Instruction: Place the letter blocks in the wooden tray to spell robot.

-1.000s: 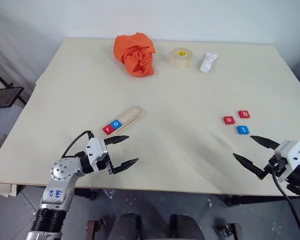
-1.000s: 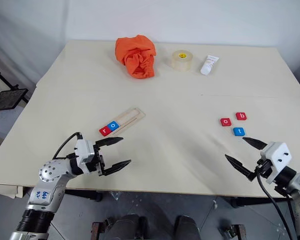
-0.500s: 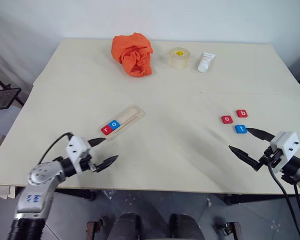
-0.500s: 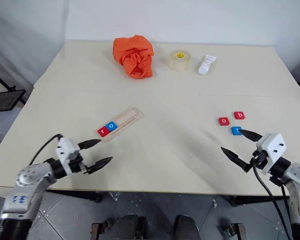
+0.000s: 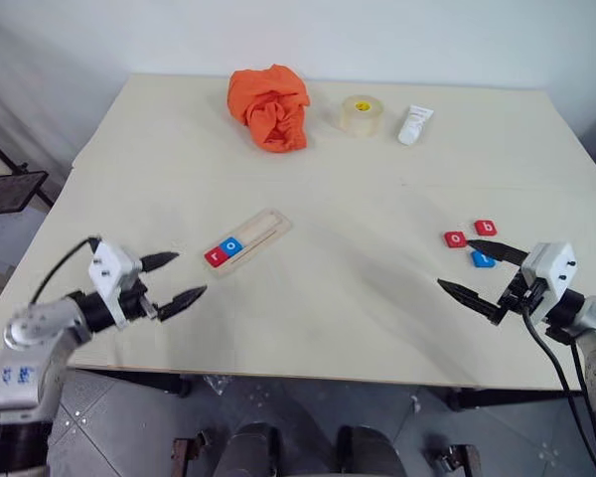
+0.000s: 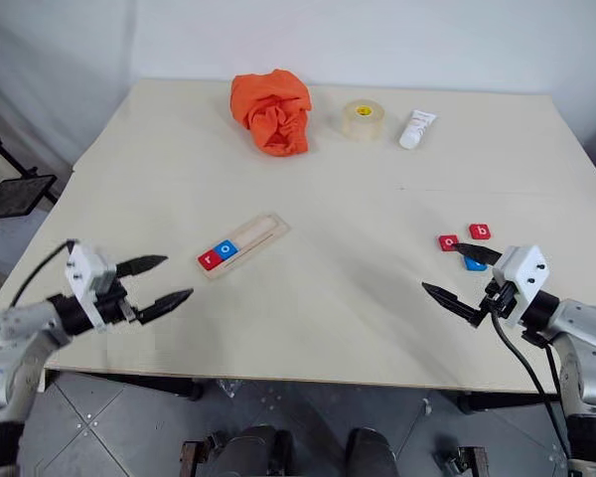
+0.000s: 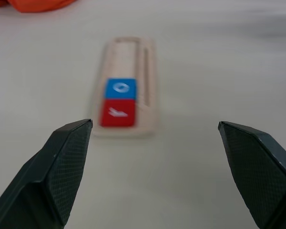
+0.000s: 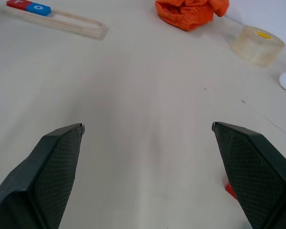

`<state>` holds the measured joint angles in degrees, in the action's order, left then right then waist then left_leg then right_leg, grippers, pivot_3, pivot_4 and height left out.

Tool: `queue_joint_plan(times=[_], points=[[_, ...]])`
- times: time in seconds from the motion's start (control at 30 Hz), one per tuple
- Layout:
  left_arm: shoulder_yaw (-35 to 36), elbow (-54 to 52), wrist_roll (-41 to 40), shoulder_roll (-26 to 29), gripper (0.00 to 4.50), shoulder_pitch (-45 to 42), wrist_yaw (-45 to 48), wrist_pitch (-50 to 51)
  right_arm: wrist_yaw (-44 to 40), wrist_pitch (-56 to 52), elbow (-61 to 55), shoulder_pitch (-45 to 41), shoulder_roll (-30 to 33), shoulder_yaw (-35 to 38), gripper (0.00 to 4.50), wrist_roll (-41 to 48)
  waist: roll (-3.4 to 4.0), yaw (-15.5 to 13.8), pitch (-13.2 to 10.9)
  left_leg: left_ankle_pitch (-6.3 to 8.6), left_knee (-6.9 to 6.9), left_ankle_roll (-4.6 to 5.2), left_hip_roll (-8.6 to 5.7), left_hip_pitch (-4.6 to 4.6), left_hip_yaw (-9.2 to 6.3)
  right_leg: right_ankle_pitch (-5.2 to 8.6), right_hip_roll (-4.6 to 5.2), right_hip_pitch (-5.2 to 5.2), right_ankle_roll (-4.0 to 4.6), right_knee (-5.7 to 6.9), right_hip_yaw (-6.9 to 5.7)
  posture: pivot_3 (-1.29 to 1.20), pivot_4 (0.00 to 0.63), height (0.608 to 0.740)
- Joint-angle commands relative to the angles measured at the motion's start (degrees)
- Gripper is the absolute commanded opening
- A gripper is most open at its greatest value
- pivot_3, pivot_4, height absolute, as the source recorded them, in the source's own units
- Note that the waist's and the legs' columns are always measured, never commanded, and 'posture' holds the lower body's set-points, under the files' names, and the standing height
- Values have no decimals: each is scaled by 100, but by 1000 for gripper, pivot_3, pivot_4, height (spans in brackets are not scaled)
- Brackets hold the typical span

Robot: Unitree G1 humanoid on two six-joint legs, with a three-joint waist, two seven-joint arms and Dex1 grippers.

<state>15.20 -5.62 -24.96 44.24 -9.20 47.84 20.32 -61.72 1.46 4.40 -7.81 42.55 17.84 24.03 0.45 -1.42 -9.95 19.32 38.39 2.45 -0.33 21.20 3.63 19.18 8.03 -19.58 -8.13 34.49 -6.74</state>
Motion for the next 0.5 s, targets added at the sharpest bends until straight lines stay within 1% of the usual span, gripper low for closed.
queue_joint_plan(times=[0.03,0.2,0.37,0.5], points=[[-351,272,232,192,4500,-519,-15,408,-27,2,-107,-61,72,10,4486,64,0,11,0,0,-2,0,0,1,1,0,-1,-2,0,0,-8,0,150,740],[-930,771,516,234,4500,-1272,135,715,48,-27,-156,-84,45,-28,4486,56,-3,22,-2,0,-10,0,1,1,6,0,-6,-15,0,10,-14,0,150,740],[-1496,1271,844,94,4500,-1890,214,940,196,-24,-321,89,-22,-11,4486,52,-6,17,-4,0,-7,-1,2,3,10,0,-8,-18,0,16,-11,0,150,740],[-1714,1787,1106,-20,4500,-2157,260,726,303,-16,-440,259,-58,25,4486,70,-8,11,-5,0,-7,-1,1,3,11,0,-9,-19,0,19,-11,0,150,740]])
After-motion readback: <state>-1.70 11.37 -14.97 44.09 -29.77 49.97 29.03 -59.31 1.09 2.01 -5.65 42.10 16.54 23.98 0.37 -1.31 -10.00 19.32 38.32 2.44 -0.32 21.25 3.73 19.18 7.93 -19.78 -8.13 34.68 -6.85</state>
